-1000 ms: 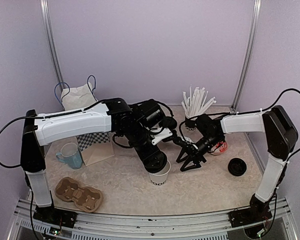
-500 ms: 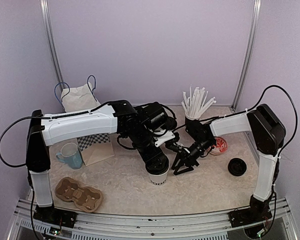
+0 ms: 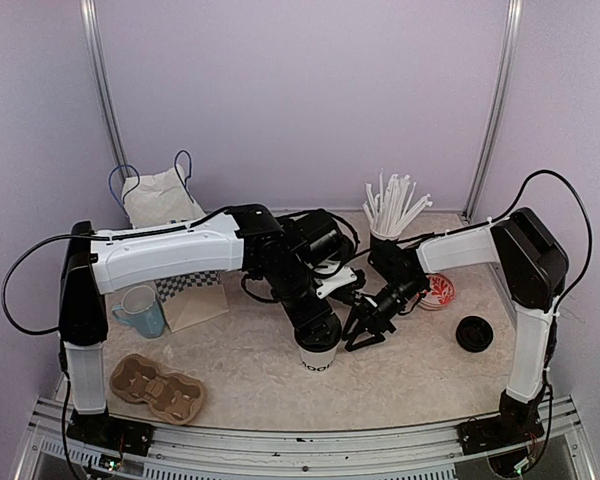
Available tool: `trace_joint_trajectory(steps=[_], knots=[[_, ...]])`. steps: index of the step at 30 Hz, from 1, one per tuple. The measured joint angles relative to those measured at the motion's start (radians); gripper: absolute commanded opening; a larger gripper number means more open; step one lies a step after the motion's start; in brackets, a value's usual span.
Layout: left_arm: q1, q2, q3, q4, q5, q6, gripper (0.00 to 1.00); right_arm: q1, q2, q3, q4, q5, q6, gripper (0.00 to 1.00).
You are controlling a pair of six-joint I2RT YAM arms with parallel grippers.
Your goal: Pack the takeout coffee
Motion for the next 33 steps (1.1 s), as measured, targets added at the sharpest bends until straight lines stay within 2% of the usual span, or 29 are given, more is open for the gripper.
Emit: trace_joint_trajectory(steps=[1, 2, 6, 11, 13, 16, 17, 18, 20, 22, 25, 29, 33], knots=[[-0.002, 0.000, 0.000, 0.000, -0.001, 0.000, 0.96, 0.000, 0.000, 0.000, 0.000, 0.001, 0.000, 0.53], [-0.003, 0.000, 0.000, 0.000, -0.003, 0.000, 0.99, 0.000, 0.000, 0.000, 0.000, 0.003, 0.000, 0.53], [-0.007, 0.000, 0.001, -0.002, -0.035, -0.003, 0.99, 0.000, -0.001, 0.000, -0.011, 0.022, -0.003, 0.54], [-0.010, -0.028, -0.011, 0.016, -0.144, -0.022, 0.99, -0.028, -0.058, 0.000, -0.055, 0.081, -0.005, 0.58], [-0.004, -0.090, -0.079, 0.072, -0.188, -0.032, 0.98, -0.047, -0.124, 0.001, -0.068, 0.113, 0.002, 0.60], [0.019, -0.200, -0.197, 0.150, -0.201, -0.069, 0.83, -0.061, -0.257, 0.000, -0.051, 0.174, 0.040, 0.66], [0.040, -0.233, -0.233, 0.180, -0.191, -0.099, 0.84, -0.064, -0.316, -0.008, -0.022, 0.201, 0.064, 0.69], [0.063, -0.253, -0.257, 0.206, -0.175, -0.137, 0.97, -0.064, -0.379, -0.025, 0.023, 0.227, 0.088, 0.72], [0.139, -0.304, -0.349, 0.323, -0.098, -0.226, 0.99, -0.064, -0.488, -0.063, 0.096, 0.259, 0.132, 0.72], [0.208, -0.345, -0.459, 0.429, -0.035, -0.311, 0.99, -0.065, -0.544, -0.072, 0.124, 0.257, 0.171, 0.64], [0.241, -0.374, -0.579, 0.535, 0.024, -0.387, 0.99, -0.064, -0.480, -0.052, 0.120, 0.179, 0.221, 0.59], [0.181, -0.376, -0.607, 0.603, 0.039, -0.430, 0.99, -0.063, -0.334, -0.113, 0.083, 0.079, 0.256, 0.60], [0.144, -0.377, -0.620, 0.660, 0.047, -0.468, 0.88, -0.053, -0.291, -0.142, -0.007, 0.007, 0.258, 0.58]])
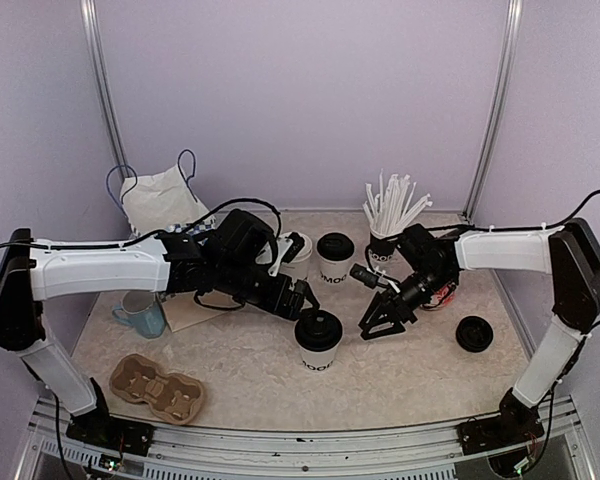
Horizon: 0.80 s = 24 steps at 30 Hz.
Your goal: Pack the takeout coffee
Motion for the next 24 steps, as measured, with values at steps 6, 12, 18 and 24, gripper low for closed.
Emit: trace_joint_trajectory(steps=[6, 12, 18, 24], knots=[[0.005, 0.006, -0.017, 0.011, 0.018, -0.053, 0.81, 0.033, 0.043, 0.051, -0.065, -0.098, -0.005, 0.56], [-0.006, 0.009, -0.016, -0.010, 0.019, -0.089, 0.72, 0.079, 0.080, 0.072, -0.083, -0.115, -0.003, 0.54], [-0.014, 0.027, -0.016, -0.063, 0.014, -0.129, 0.62, 0.085, 0.091, 0.111, -0.091, -0.117, 0.003, 0.52], [-0.015, 0.051, -0.016, -0.052, 0.042, -0.139, 0.55, 0.085, 0.134, 0.146, -0.108, -0.120, 0.012, 0.46]])
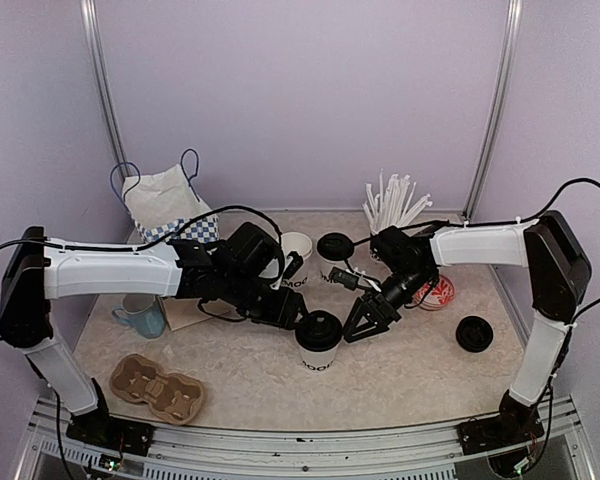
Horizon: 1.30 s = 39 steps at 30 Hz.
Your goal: Pack the takeout coffee
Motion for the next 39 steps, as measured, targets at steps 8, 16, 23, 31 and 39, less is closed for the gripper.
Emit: trace_joint_trajectory(steps=[8, 16, 23, 31, 39], knots=[[-0.001, 0.018, 0.004, 0.026, 0.039, 0.000, 0.49, -0.001, 0.026, 0.019, -0.031, -0.010, 0.008, 0.42], [-0.001, 0.024, 0.009, 0.029, 0.047, 0.000, 0.46, -0.006, 0.076, 0.053, -0.078, -0.049, 0.023, 0.47], [-0.001, 0.026, 0.008, 0.034, 0.047, 0.000, 0.44, -0.007, 0.105, 0.064, -0.084, -0.058, 0.069, 0.47], [-0.005, 0.027, -0.002, 0.051, 0.043, 0.000, 0.43, -0.006, 0.121, 0.067, -0.051, -0.019, 0.175, 0.44], [-0.011, 0.029, 0.002, 0.049, 0.018, 0.005, 0.47, -0.005, 0.118, 0.069, -0.053, 0.007, 0.207, 0.45]])
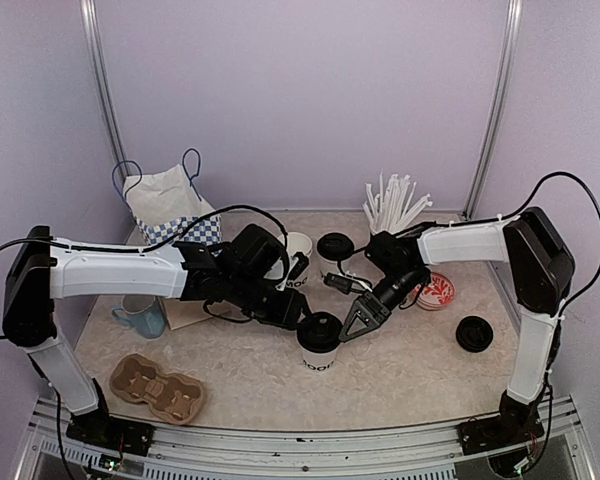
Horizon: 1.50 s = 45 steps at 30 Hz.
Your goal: Pack the takeout coffee
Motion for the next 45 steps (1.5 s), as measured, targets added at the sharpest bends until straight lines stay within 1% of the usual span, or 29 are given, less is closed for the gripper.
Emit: trace_joint_trajectory(steps=[8, 11, 13, 18, 23, 30, 33, 37, 40, 45], knots=[[-0.021, 0.015, 0.085, -0.089, -0.101, 0.083, 0.67, 0.006, -0.028, 0.001, 0.014, 0.016, -0.093, 0.58], [-0.026, 0.016, 0.147, -0.099, -0.137, 0.119, 0.70, 0.011, -0.045, 0.000, 0.017, 0.010, -0.127, 0.61], [-0.028, 0.016, 0.171, -0.099, -0.149, 0.129, 0.70, 0.021, -0.051, 0.000, 0.016, -0.002, -0.152, 0.62], [-0.029, 0.012, 0.190, -0.122, -0.201, 0.137, 0.68, 0.064, -0.056, -0.010, 0.014, -0.018, -0.188, 0.62], [-0.034, -0.014, 0.150, -0.185, -0.234, 0.116, 0.66, 0.116, -0.056, -0.035, 0.010, -0.016, -0.211, 0.62], [-0.040, -0.104, 0.102, -0.267, -0.261, 0.030, 0.56, 0.156, -0.067, -0.071, -0.025, 0.008, -0.259, 0.60], [-0.040, -0.169, 0.038, -0.278, -0.259, -0.035, 0.50, 0.130, -0.097, -0.081, -0.030, 0.036, -0.256, 0.53], [-0.038, -0.229, -0.058, -0.267, -0.206, -0.120, 0.41, 0.039, -0.117, -0.074, -0.009, 0.057, -0.215, 0.46], [-0.037, -0.228, -0.095, -0.244, -0.159, -0.168, 0.41, -0.007, -0.112, -0.045, 0.002, 0.093, -0.174, 0.44], [-0.037, -0.228, -0.127, -0.191, -0.103, -0.228, 0.40, -0.010, -0.071, 0.024, 0.020, 0.117, -0.128, 0.45]])
